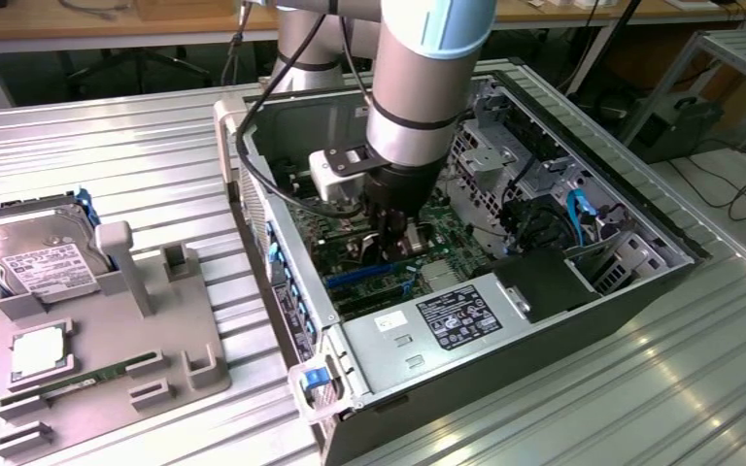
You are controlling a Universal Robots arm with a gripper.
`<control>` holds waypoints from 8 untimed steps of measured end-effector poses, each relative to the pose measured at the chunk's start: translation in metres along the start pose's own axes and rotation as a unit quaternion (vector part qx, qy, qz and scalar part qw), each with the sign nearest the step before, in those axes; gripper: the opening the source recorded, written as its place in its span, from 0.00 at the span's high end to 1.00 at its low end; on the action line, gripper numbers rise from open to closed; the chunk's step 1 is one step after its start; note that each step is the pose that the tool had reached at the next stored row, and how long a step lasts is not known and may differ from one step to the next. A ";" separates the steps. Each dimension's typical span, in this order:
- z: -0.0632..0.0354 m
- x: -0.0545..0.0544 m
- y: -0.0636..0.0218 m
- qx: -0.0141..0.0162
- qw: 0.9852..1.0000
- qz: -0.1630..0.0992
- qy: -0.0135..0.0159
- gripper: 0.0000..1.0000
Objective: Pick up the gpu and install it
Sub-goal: 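Insert the gpu into the slot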
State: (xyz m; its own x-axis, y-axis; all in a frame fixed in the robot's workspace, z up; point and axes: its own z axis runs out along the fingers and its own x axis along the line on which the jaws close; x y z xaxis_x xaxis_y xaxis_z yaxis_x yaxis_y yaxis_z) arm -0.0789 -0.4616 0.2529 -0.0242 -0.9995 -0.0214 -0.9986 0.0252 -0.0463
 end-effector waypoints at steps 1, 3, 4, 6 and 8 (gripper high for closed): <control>0.0002 0.000 0.0000 -0.001 1.000 0.000 0.000 0.72; 0.0007 0.000 0.0000 -0.004 1.000 0.000 0.000 0.72; 0.0019 0.000 0.0002 -0.006 1.000 0.000 0.000 0.72; 0.0027 0.001 0.0001 -0.006 1.000 0.000 0.000 0.72; 0.0029 0.001 0.0005 -0.006 1.000 0.000 -0.001 0.72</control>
State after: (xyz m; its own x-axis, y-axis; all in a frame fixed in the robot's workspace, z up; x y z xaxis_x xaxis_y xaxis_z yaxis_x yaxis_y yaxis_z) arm -0.0793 -0.4626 0.2500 -0.0246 -0.9994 -0.0225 -0.9991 0.0253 -0.0336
